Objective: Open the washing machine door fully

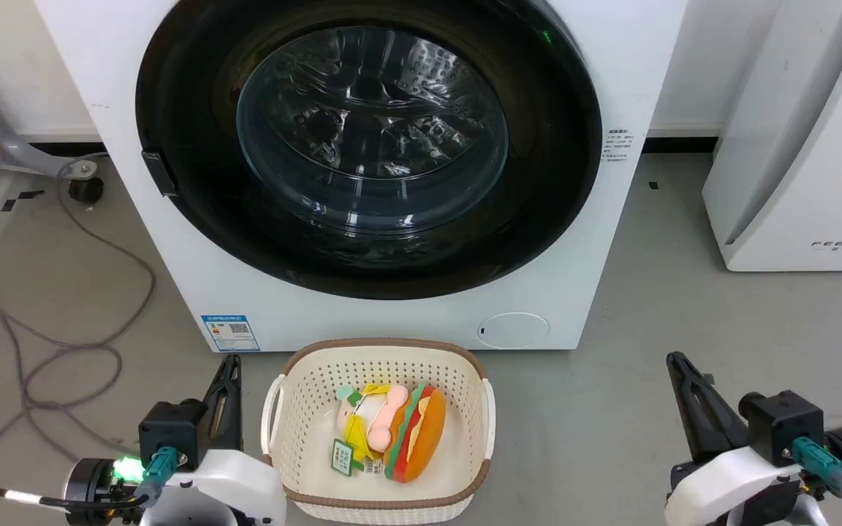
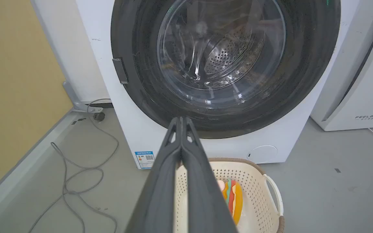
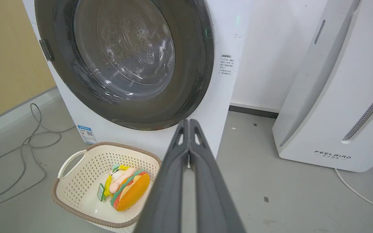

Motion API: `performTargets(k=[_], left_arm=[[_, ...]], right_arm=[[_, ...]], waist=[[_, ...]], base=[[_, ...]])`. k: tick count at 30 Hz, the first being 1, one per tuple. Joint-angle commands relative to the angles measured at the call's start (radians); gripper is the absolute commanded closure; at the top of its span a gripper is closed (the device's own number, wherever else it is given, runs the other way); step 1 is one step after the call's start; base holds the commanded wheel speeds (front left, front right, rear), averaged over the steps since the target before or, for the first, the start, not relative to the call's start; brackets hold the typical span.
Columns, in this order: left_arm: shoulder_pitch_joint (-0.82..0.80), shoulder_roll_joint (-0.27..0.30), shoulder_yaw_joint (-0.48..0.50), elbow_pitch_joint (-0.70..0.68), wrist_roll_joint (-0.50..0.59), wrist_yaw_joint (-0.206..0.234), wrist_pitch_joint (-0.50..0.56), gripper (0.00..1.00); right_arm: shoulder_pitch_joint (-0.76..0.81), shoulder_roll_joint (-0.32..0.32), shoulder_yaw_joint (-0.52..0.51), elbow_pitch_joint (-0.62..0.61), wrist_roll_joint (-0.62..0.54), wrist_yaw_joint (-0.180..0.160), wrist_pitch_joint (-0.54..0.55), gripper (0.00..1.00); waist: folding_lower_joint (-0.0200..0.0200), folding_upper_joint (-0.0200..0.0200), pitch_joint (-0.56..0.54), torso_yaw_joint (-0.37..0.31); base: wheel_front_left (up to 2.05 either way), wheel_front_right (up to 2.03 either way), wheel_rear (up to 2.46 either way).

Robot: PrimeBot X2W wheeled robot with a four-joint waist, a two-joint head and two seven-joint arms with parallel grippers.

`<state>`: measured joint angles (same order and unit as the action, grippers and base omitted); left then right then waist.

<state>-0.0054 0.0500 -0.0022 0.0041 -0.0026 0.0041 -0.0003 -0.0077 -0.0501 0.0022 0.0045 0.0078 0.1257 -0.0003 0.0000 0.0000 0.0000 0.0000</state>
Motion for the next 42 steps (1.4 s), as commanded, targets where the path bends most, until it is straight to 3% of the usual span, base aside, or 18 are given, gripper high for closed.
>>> performTargets(k=[1, 24, 25, 37, 39, 42], left_arm=[[0.005, 0.000, 0.002, -0.004, 0.003, -0.004, 0.000, 1.00], [0.000, 0.000, 0.000, 0.000, 0.000, 0.001, 0.000, 1.00], [0.000, 0.000, -0.001, 0.001, 0.000, 0.001, -0.001, 0.00], [-0.009, 0.000, -0.019, 0.017, -0.008, 0.003, -0.024, 0.00], [-0.011, 0.000, -0.022, 0.019, -0.011, 0.003, -0.028, 0.00], [-0.014, 0.000, -0.029, 0.024, -0.014, 0.004, -0.036, 0.00]], right_arm=[[0.008, 0.000, -0.002, -0.005, -0.008, 0.005, 0.000, 1.00], [0.000, 0.000, 0.000, 0.000, 0.001, -0.001, 0.000, 1.00], [0.000, 0.000, 0.001, 0.001, 0.001, -0.001, 0.000, 0.00], [-0.001, 0.000, -0.006, 0.021, 0.015, -0.001, -0.024, 0.00], [-0.001, 0.000, -0.008, 0.024, 0.019, -0.001, -0.028, 1.00], [0.000, 0.000, -0.010, 0.030, 0.028, 0.000, -0.036, 1.00]], waist=[[0.0000, 0.0000, 0.000, 0.000], [0.0001, 0.0000, 0.000, 0.000], [0.0000, 0.0000, 0.000, 0.000], [0.0000, 0.0000, 0.001, -0.001], [0.0000, 0.0000, 0.001, -0.001], [0.0000, 0.0000, 0.001, -0.001]], base=[[0.00, 0.00, 0.00], [0.00, 0.00, 0.00], [0.00, 0.00, 0.00], [0.00, 0.00, 0.00], [0.00, 0.00, 0.00], [0.00, 0.00, 0.00]])
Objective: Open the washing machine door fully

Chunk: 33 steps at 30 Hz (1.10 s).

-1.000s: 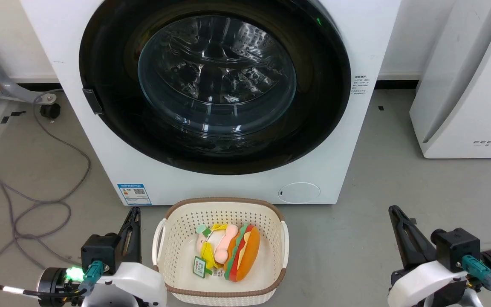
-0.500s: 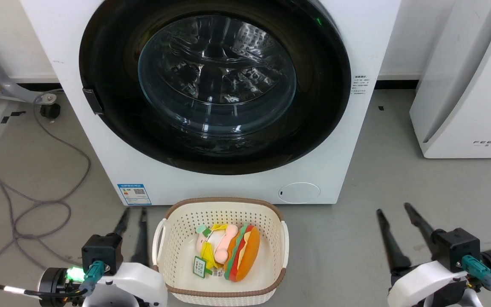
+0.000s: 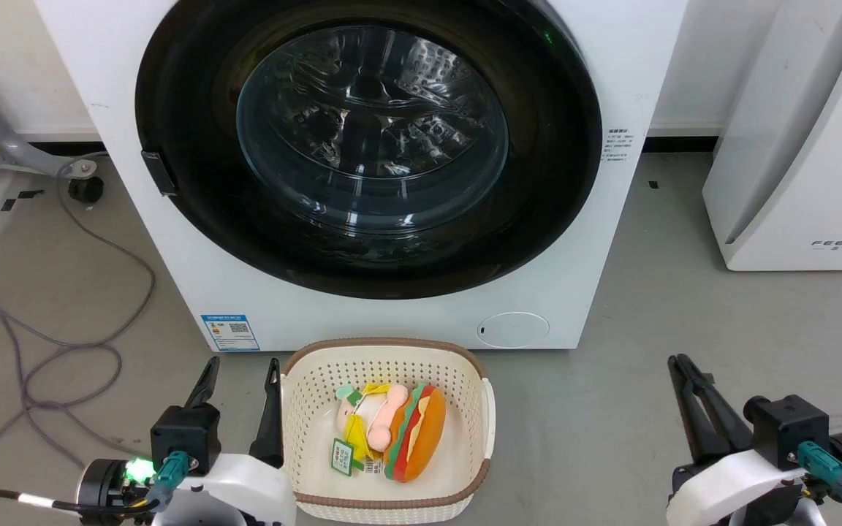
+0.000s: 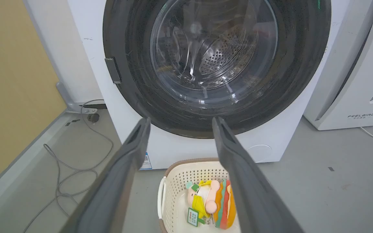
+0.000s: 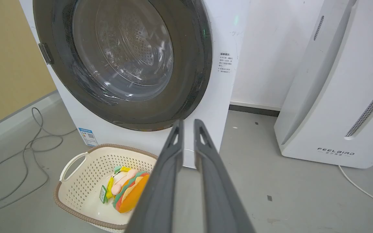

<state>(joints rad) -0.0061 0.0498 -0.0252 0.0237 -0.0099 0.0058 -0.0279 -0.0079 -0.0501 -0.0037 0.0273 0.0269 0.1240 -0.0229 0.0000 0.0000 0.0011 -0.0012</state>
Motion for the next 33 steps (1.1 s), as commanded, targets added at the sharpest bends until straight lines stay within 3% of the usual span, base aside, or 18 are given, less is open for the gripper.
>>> performTargets(k=[1, 11, 26, 33], left_arm=[[-0.014, 0.000, -0.007, 0.006, -0.008, 0.002, -0.011, 0.00], [-0.022, 0.000, -0.021, 0.015, -0.017, 0.004, -0.029, 0.00], [-0.035, 0.000, -0.046, 0.026, -0.037, 0.014, -0.061, 0.00], [-0.044, 0.000, -0.053, 0.027, -0.042, 0.016, -0.075, 0.00]], right_arm=[[0.000, 0.000, -0.004, 0.009, 0.012, 0.001, -0.016, 1.00], [-0.002, 0.000, -0.006, 0.025, 0.063, 0.002, -0.034, 1.00], [-0.066, 0.000, -0.025, 0.086, 0.522, 0.003, -0.066, 1.00], [-0.161, -0.004, -0.050, 0.127, 0.682, 0.003, -0.065, 1.00]], waist=[[0.0000, 0.0000, 0.000, 0.000], [0.0000, 0.0000, 0.001, -0.001], [0.0000, 0.0000, 0.004, -0.008], [0.0000, 0.0000, 0.014, -0.016]], base=[[0.00, 0.00, 0.00], [0.00, 0.00, 0.00], [0.00, 0.00, 0.00], [0.00, 0.00, 0.00]])
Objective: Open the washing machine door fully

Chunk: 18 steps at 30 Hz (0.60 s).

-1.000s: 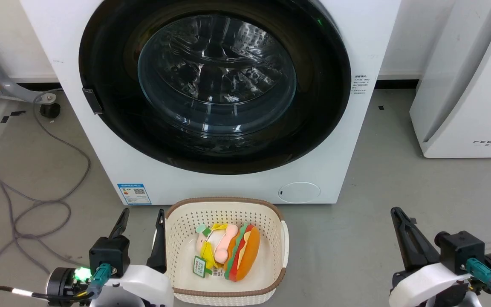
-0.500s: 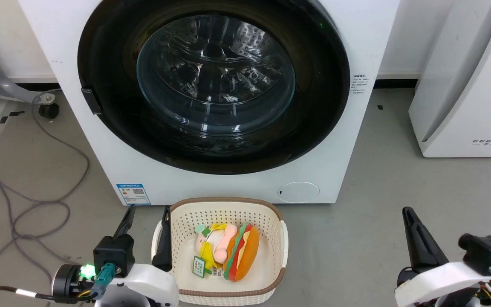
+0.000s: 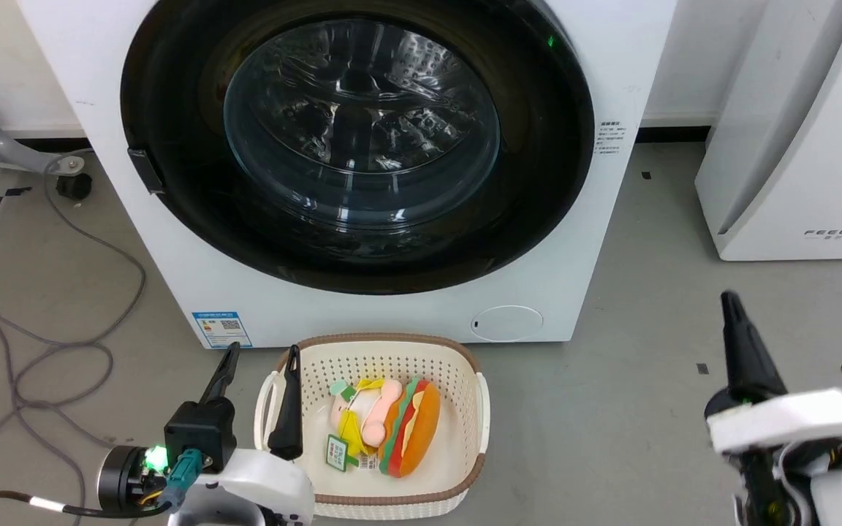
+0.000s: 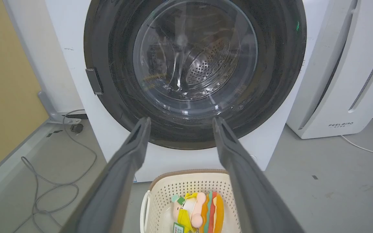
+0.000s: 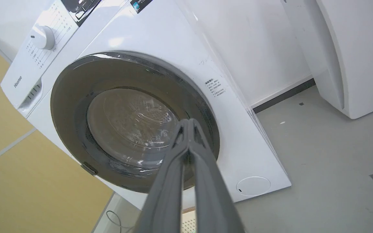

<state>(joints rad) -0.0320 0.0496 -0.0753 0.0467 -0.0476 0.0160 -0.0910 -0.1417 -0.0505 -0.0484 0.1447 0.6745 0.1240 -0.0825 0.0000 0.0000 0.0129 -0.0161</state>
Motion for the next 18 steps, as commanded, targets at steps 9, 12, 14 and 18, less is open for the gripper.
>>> performTargets(k=[9, 12, 14, 18], left_arm=[[-0.040, 0.001, -0.014, -0.006, -0.008, 0.005, -0.031, 0.00], [-0.053, 0.001, -0.019, -0.013, -0.008, 0.004, -0.037, 0.00], [-0.064, 0.001, -0.024, -0.019, -0.009, 0.003, -0.041, 0.00], [-0.086, 0.001, -0.032, -0.033, -0.008, 0.002, -0.050, 0.00]], right_arm=[[-0.225, -0.049, -0.025, 0.138, 0.208, 0.003, -0.015, 1.00], [-0.309, -0.075, -0.020, 0.192, 0.254, 0.003, -0.020, 1.00], [-0.366, -0.095, -0.017, 0.227, 0.283, 0.004, -0.023, 1.00], [-0.485, -0.138, -0.003, 0.301, 0.335, 0.004, -0.028, 1.00]], waist=[[0.0000, 0.0000, 0.035, -0.004], [0.0000, 0.0000, 0.054, -0.002], [0.0000, 0.0000, 0.070, 0.001], [0.0000, 0.0000, 0.105, 0.006]], base=[[0.00, 0.00, 0.00], [0.00, 0.00, 0.00], [0.00, 0.00, 0.00], [0.00, 0.00, 0.00]])
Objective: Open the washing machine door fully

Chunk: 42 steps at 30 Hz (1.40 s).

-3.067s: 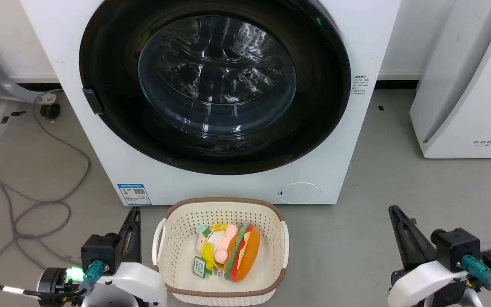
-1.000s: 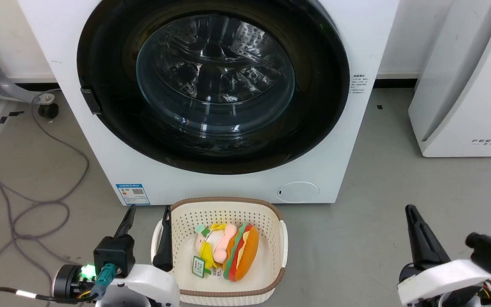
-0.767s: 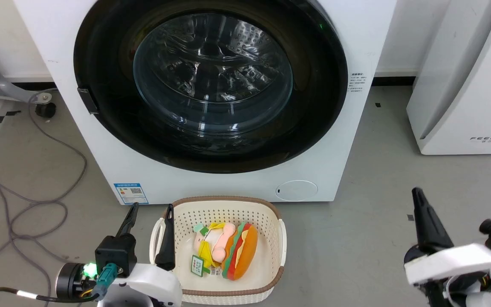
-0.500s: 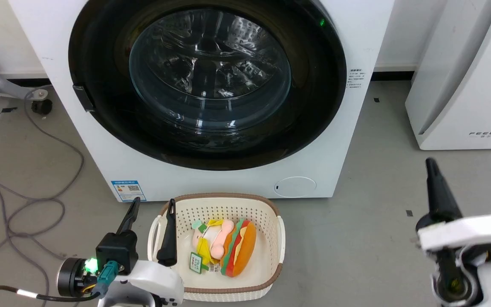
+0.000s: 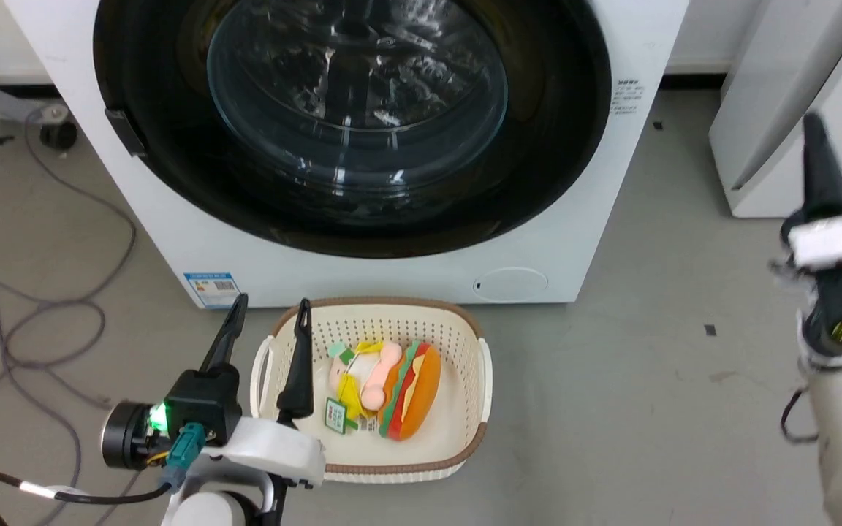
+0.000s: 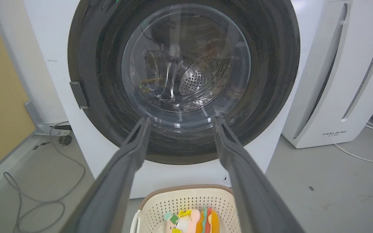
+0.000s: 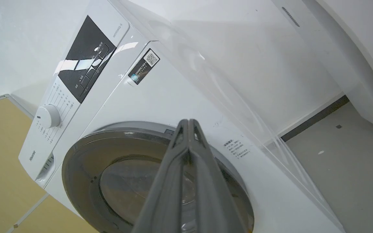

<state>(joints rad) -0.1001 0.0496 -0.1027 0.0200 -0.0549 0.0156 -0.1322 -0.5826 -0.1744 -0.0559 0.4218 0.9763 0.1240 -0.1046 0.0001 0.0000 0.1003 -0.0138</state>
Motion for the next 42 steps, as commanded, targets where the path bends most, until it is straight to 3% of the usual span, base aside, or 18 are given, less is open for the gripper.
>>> performTargets(k=[1, 8, 14, 24, 42], left_arm=[[-0.024, 0.001, -0.006, -0.011, 0.000, 0.001, -0.011, 0.00], [-0.064, 0.001, -0.018, -0.032, 0.004, -0.004, -0.025, 0.00], [-0.093, 0.001, -0.029, -0.044, 0.003, -0.004, -0.038, 0.00], [-0.139, 0.001, -0.046, -0.055, -0.001, -0.003, -0.059, 0.00], [-0.218, 0.001, -0.095, -0.061, -0.022, 0.009, -0.094, 0.00]], right_arm=[[-0.074, -0.024, 0.010, 0.042, 0.045, 0.004, -0.004, 1.00], [-0.289, -0.089, 0.086, 0.185, 0.101, 0.004, 0.035, 1.00], [-0.471, -0.111, 0.186, 0.318, 0.123, 0.005, 0.141, 1.00], [-0.728, -0.102, 0.345, 0.481, 0.157, 0.005, 0.390, 1.00], [-1.023, -0.077, 0.514, 0.684, 0.256, 0.006, 0.530, 1.00]], waist=[[-0.0001, 0.0000, 0.026, 0.005], [-0.0001, 0.0000, 0.086, 0.013], [-0.0001, 0.0000, 0.128, 0.019], [-0.0001, 0.0000, 0.201, 0.027], [-0.0001, 0.0000, 0.310, 0.054]], base=[[0.00, 0.00, 0.00], [0.00, 0.00, 0.00], [0.00, 0.00, 0.00], [0.00, 0.00, 0.00], [0.00, 0.00, 0.00]])
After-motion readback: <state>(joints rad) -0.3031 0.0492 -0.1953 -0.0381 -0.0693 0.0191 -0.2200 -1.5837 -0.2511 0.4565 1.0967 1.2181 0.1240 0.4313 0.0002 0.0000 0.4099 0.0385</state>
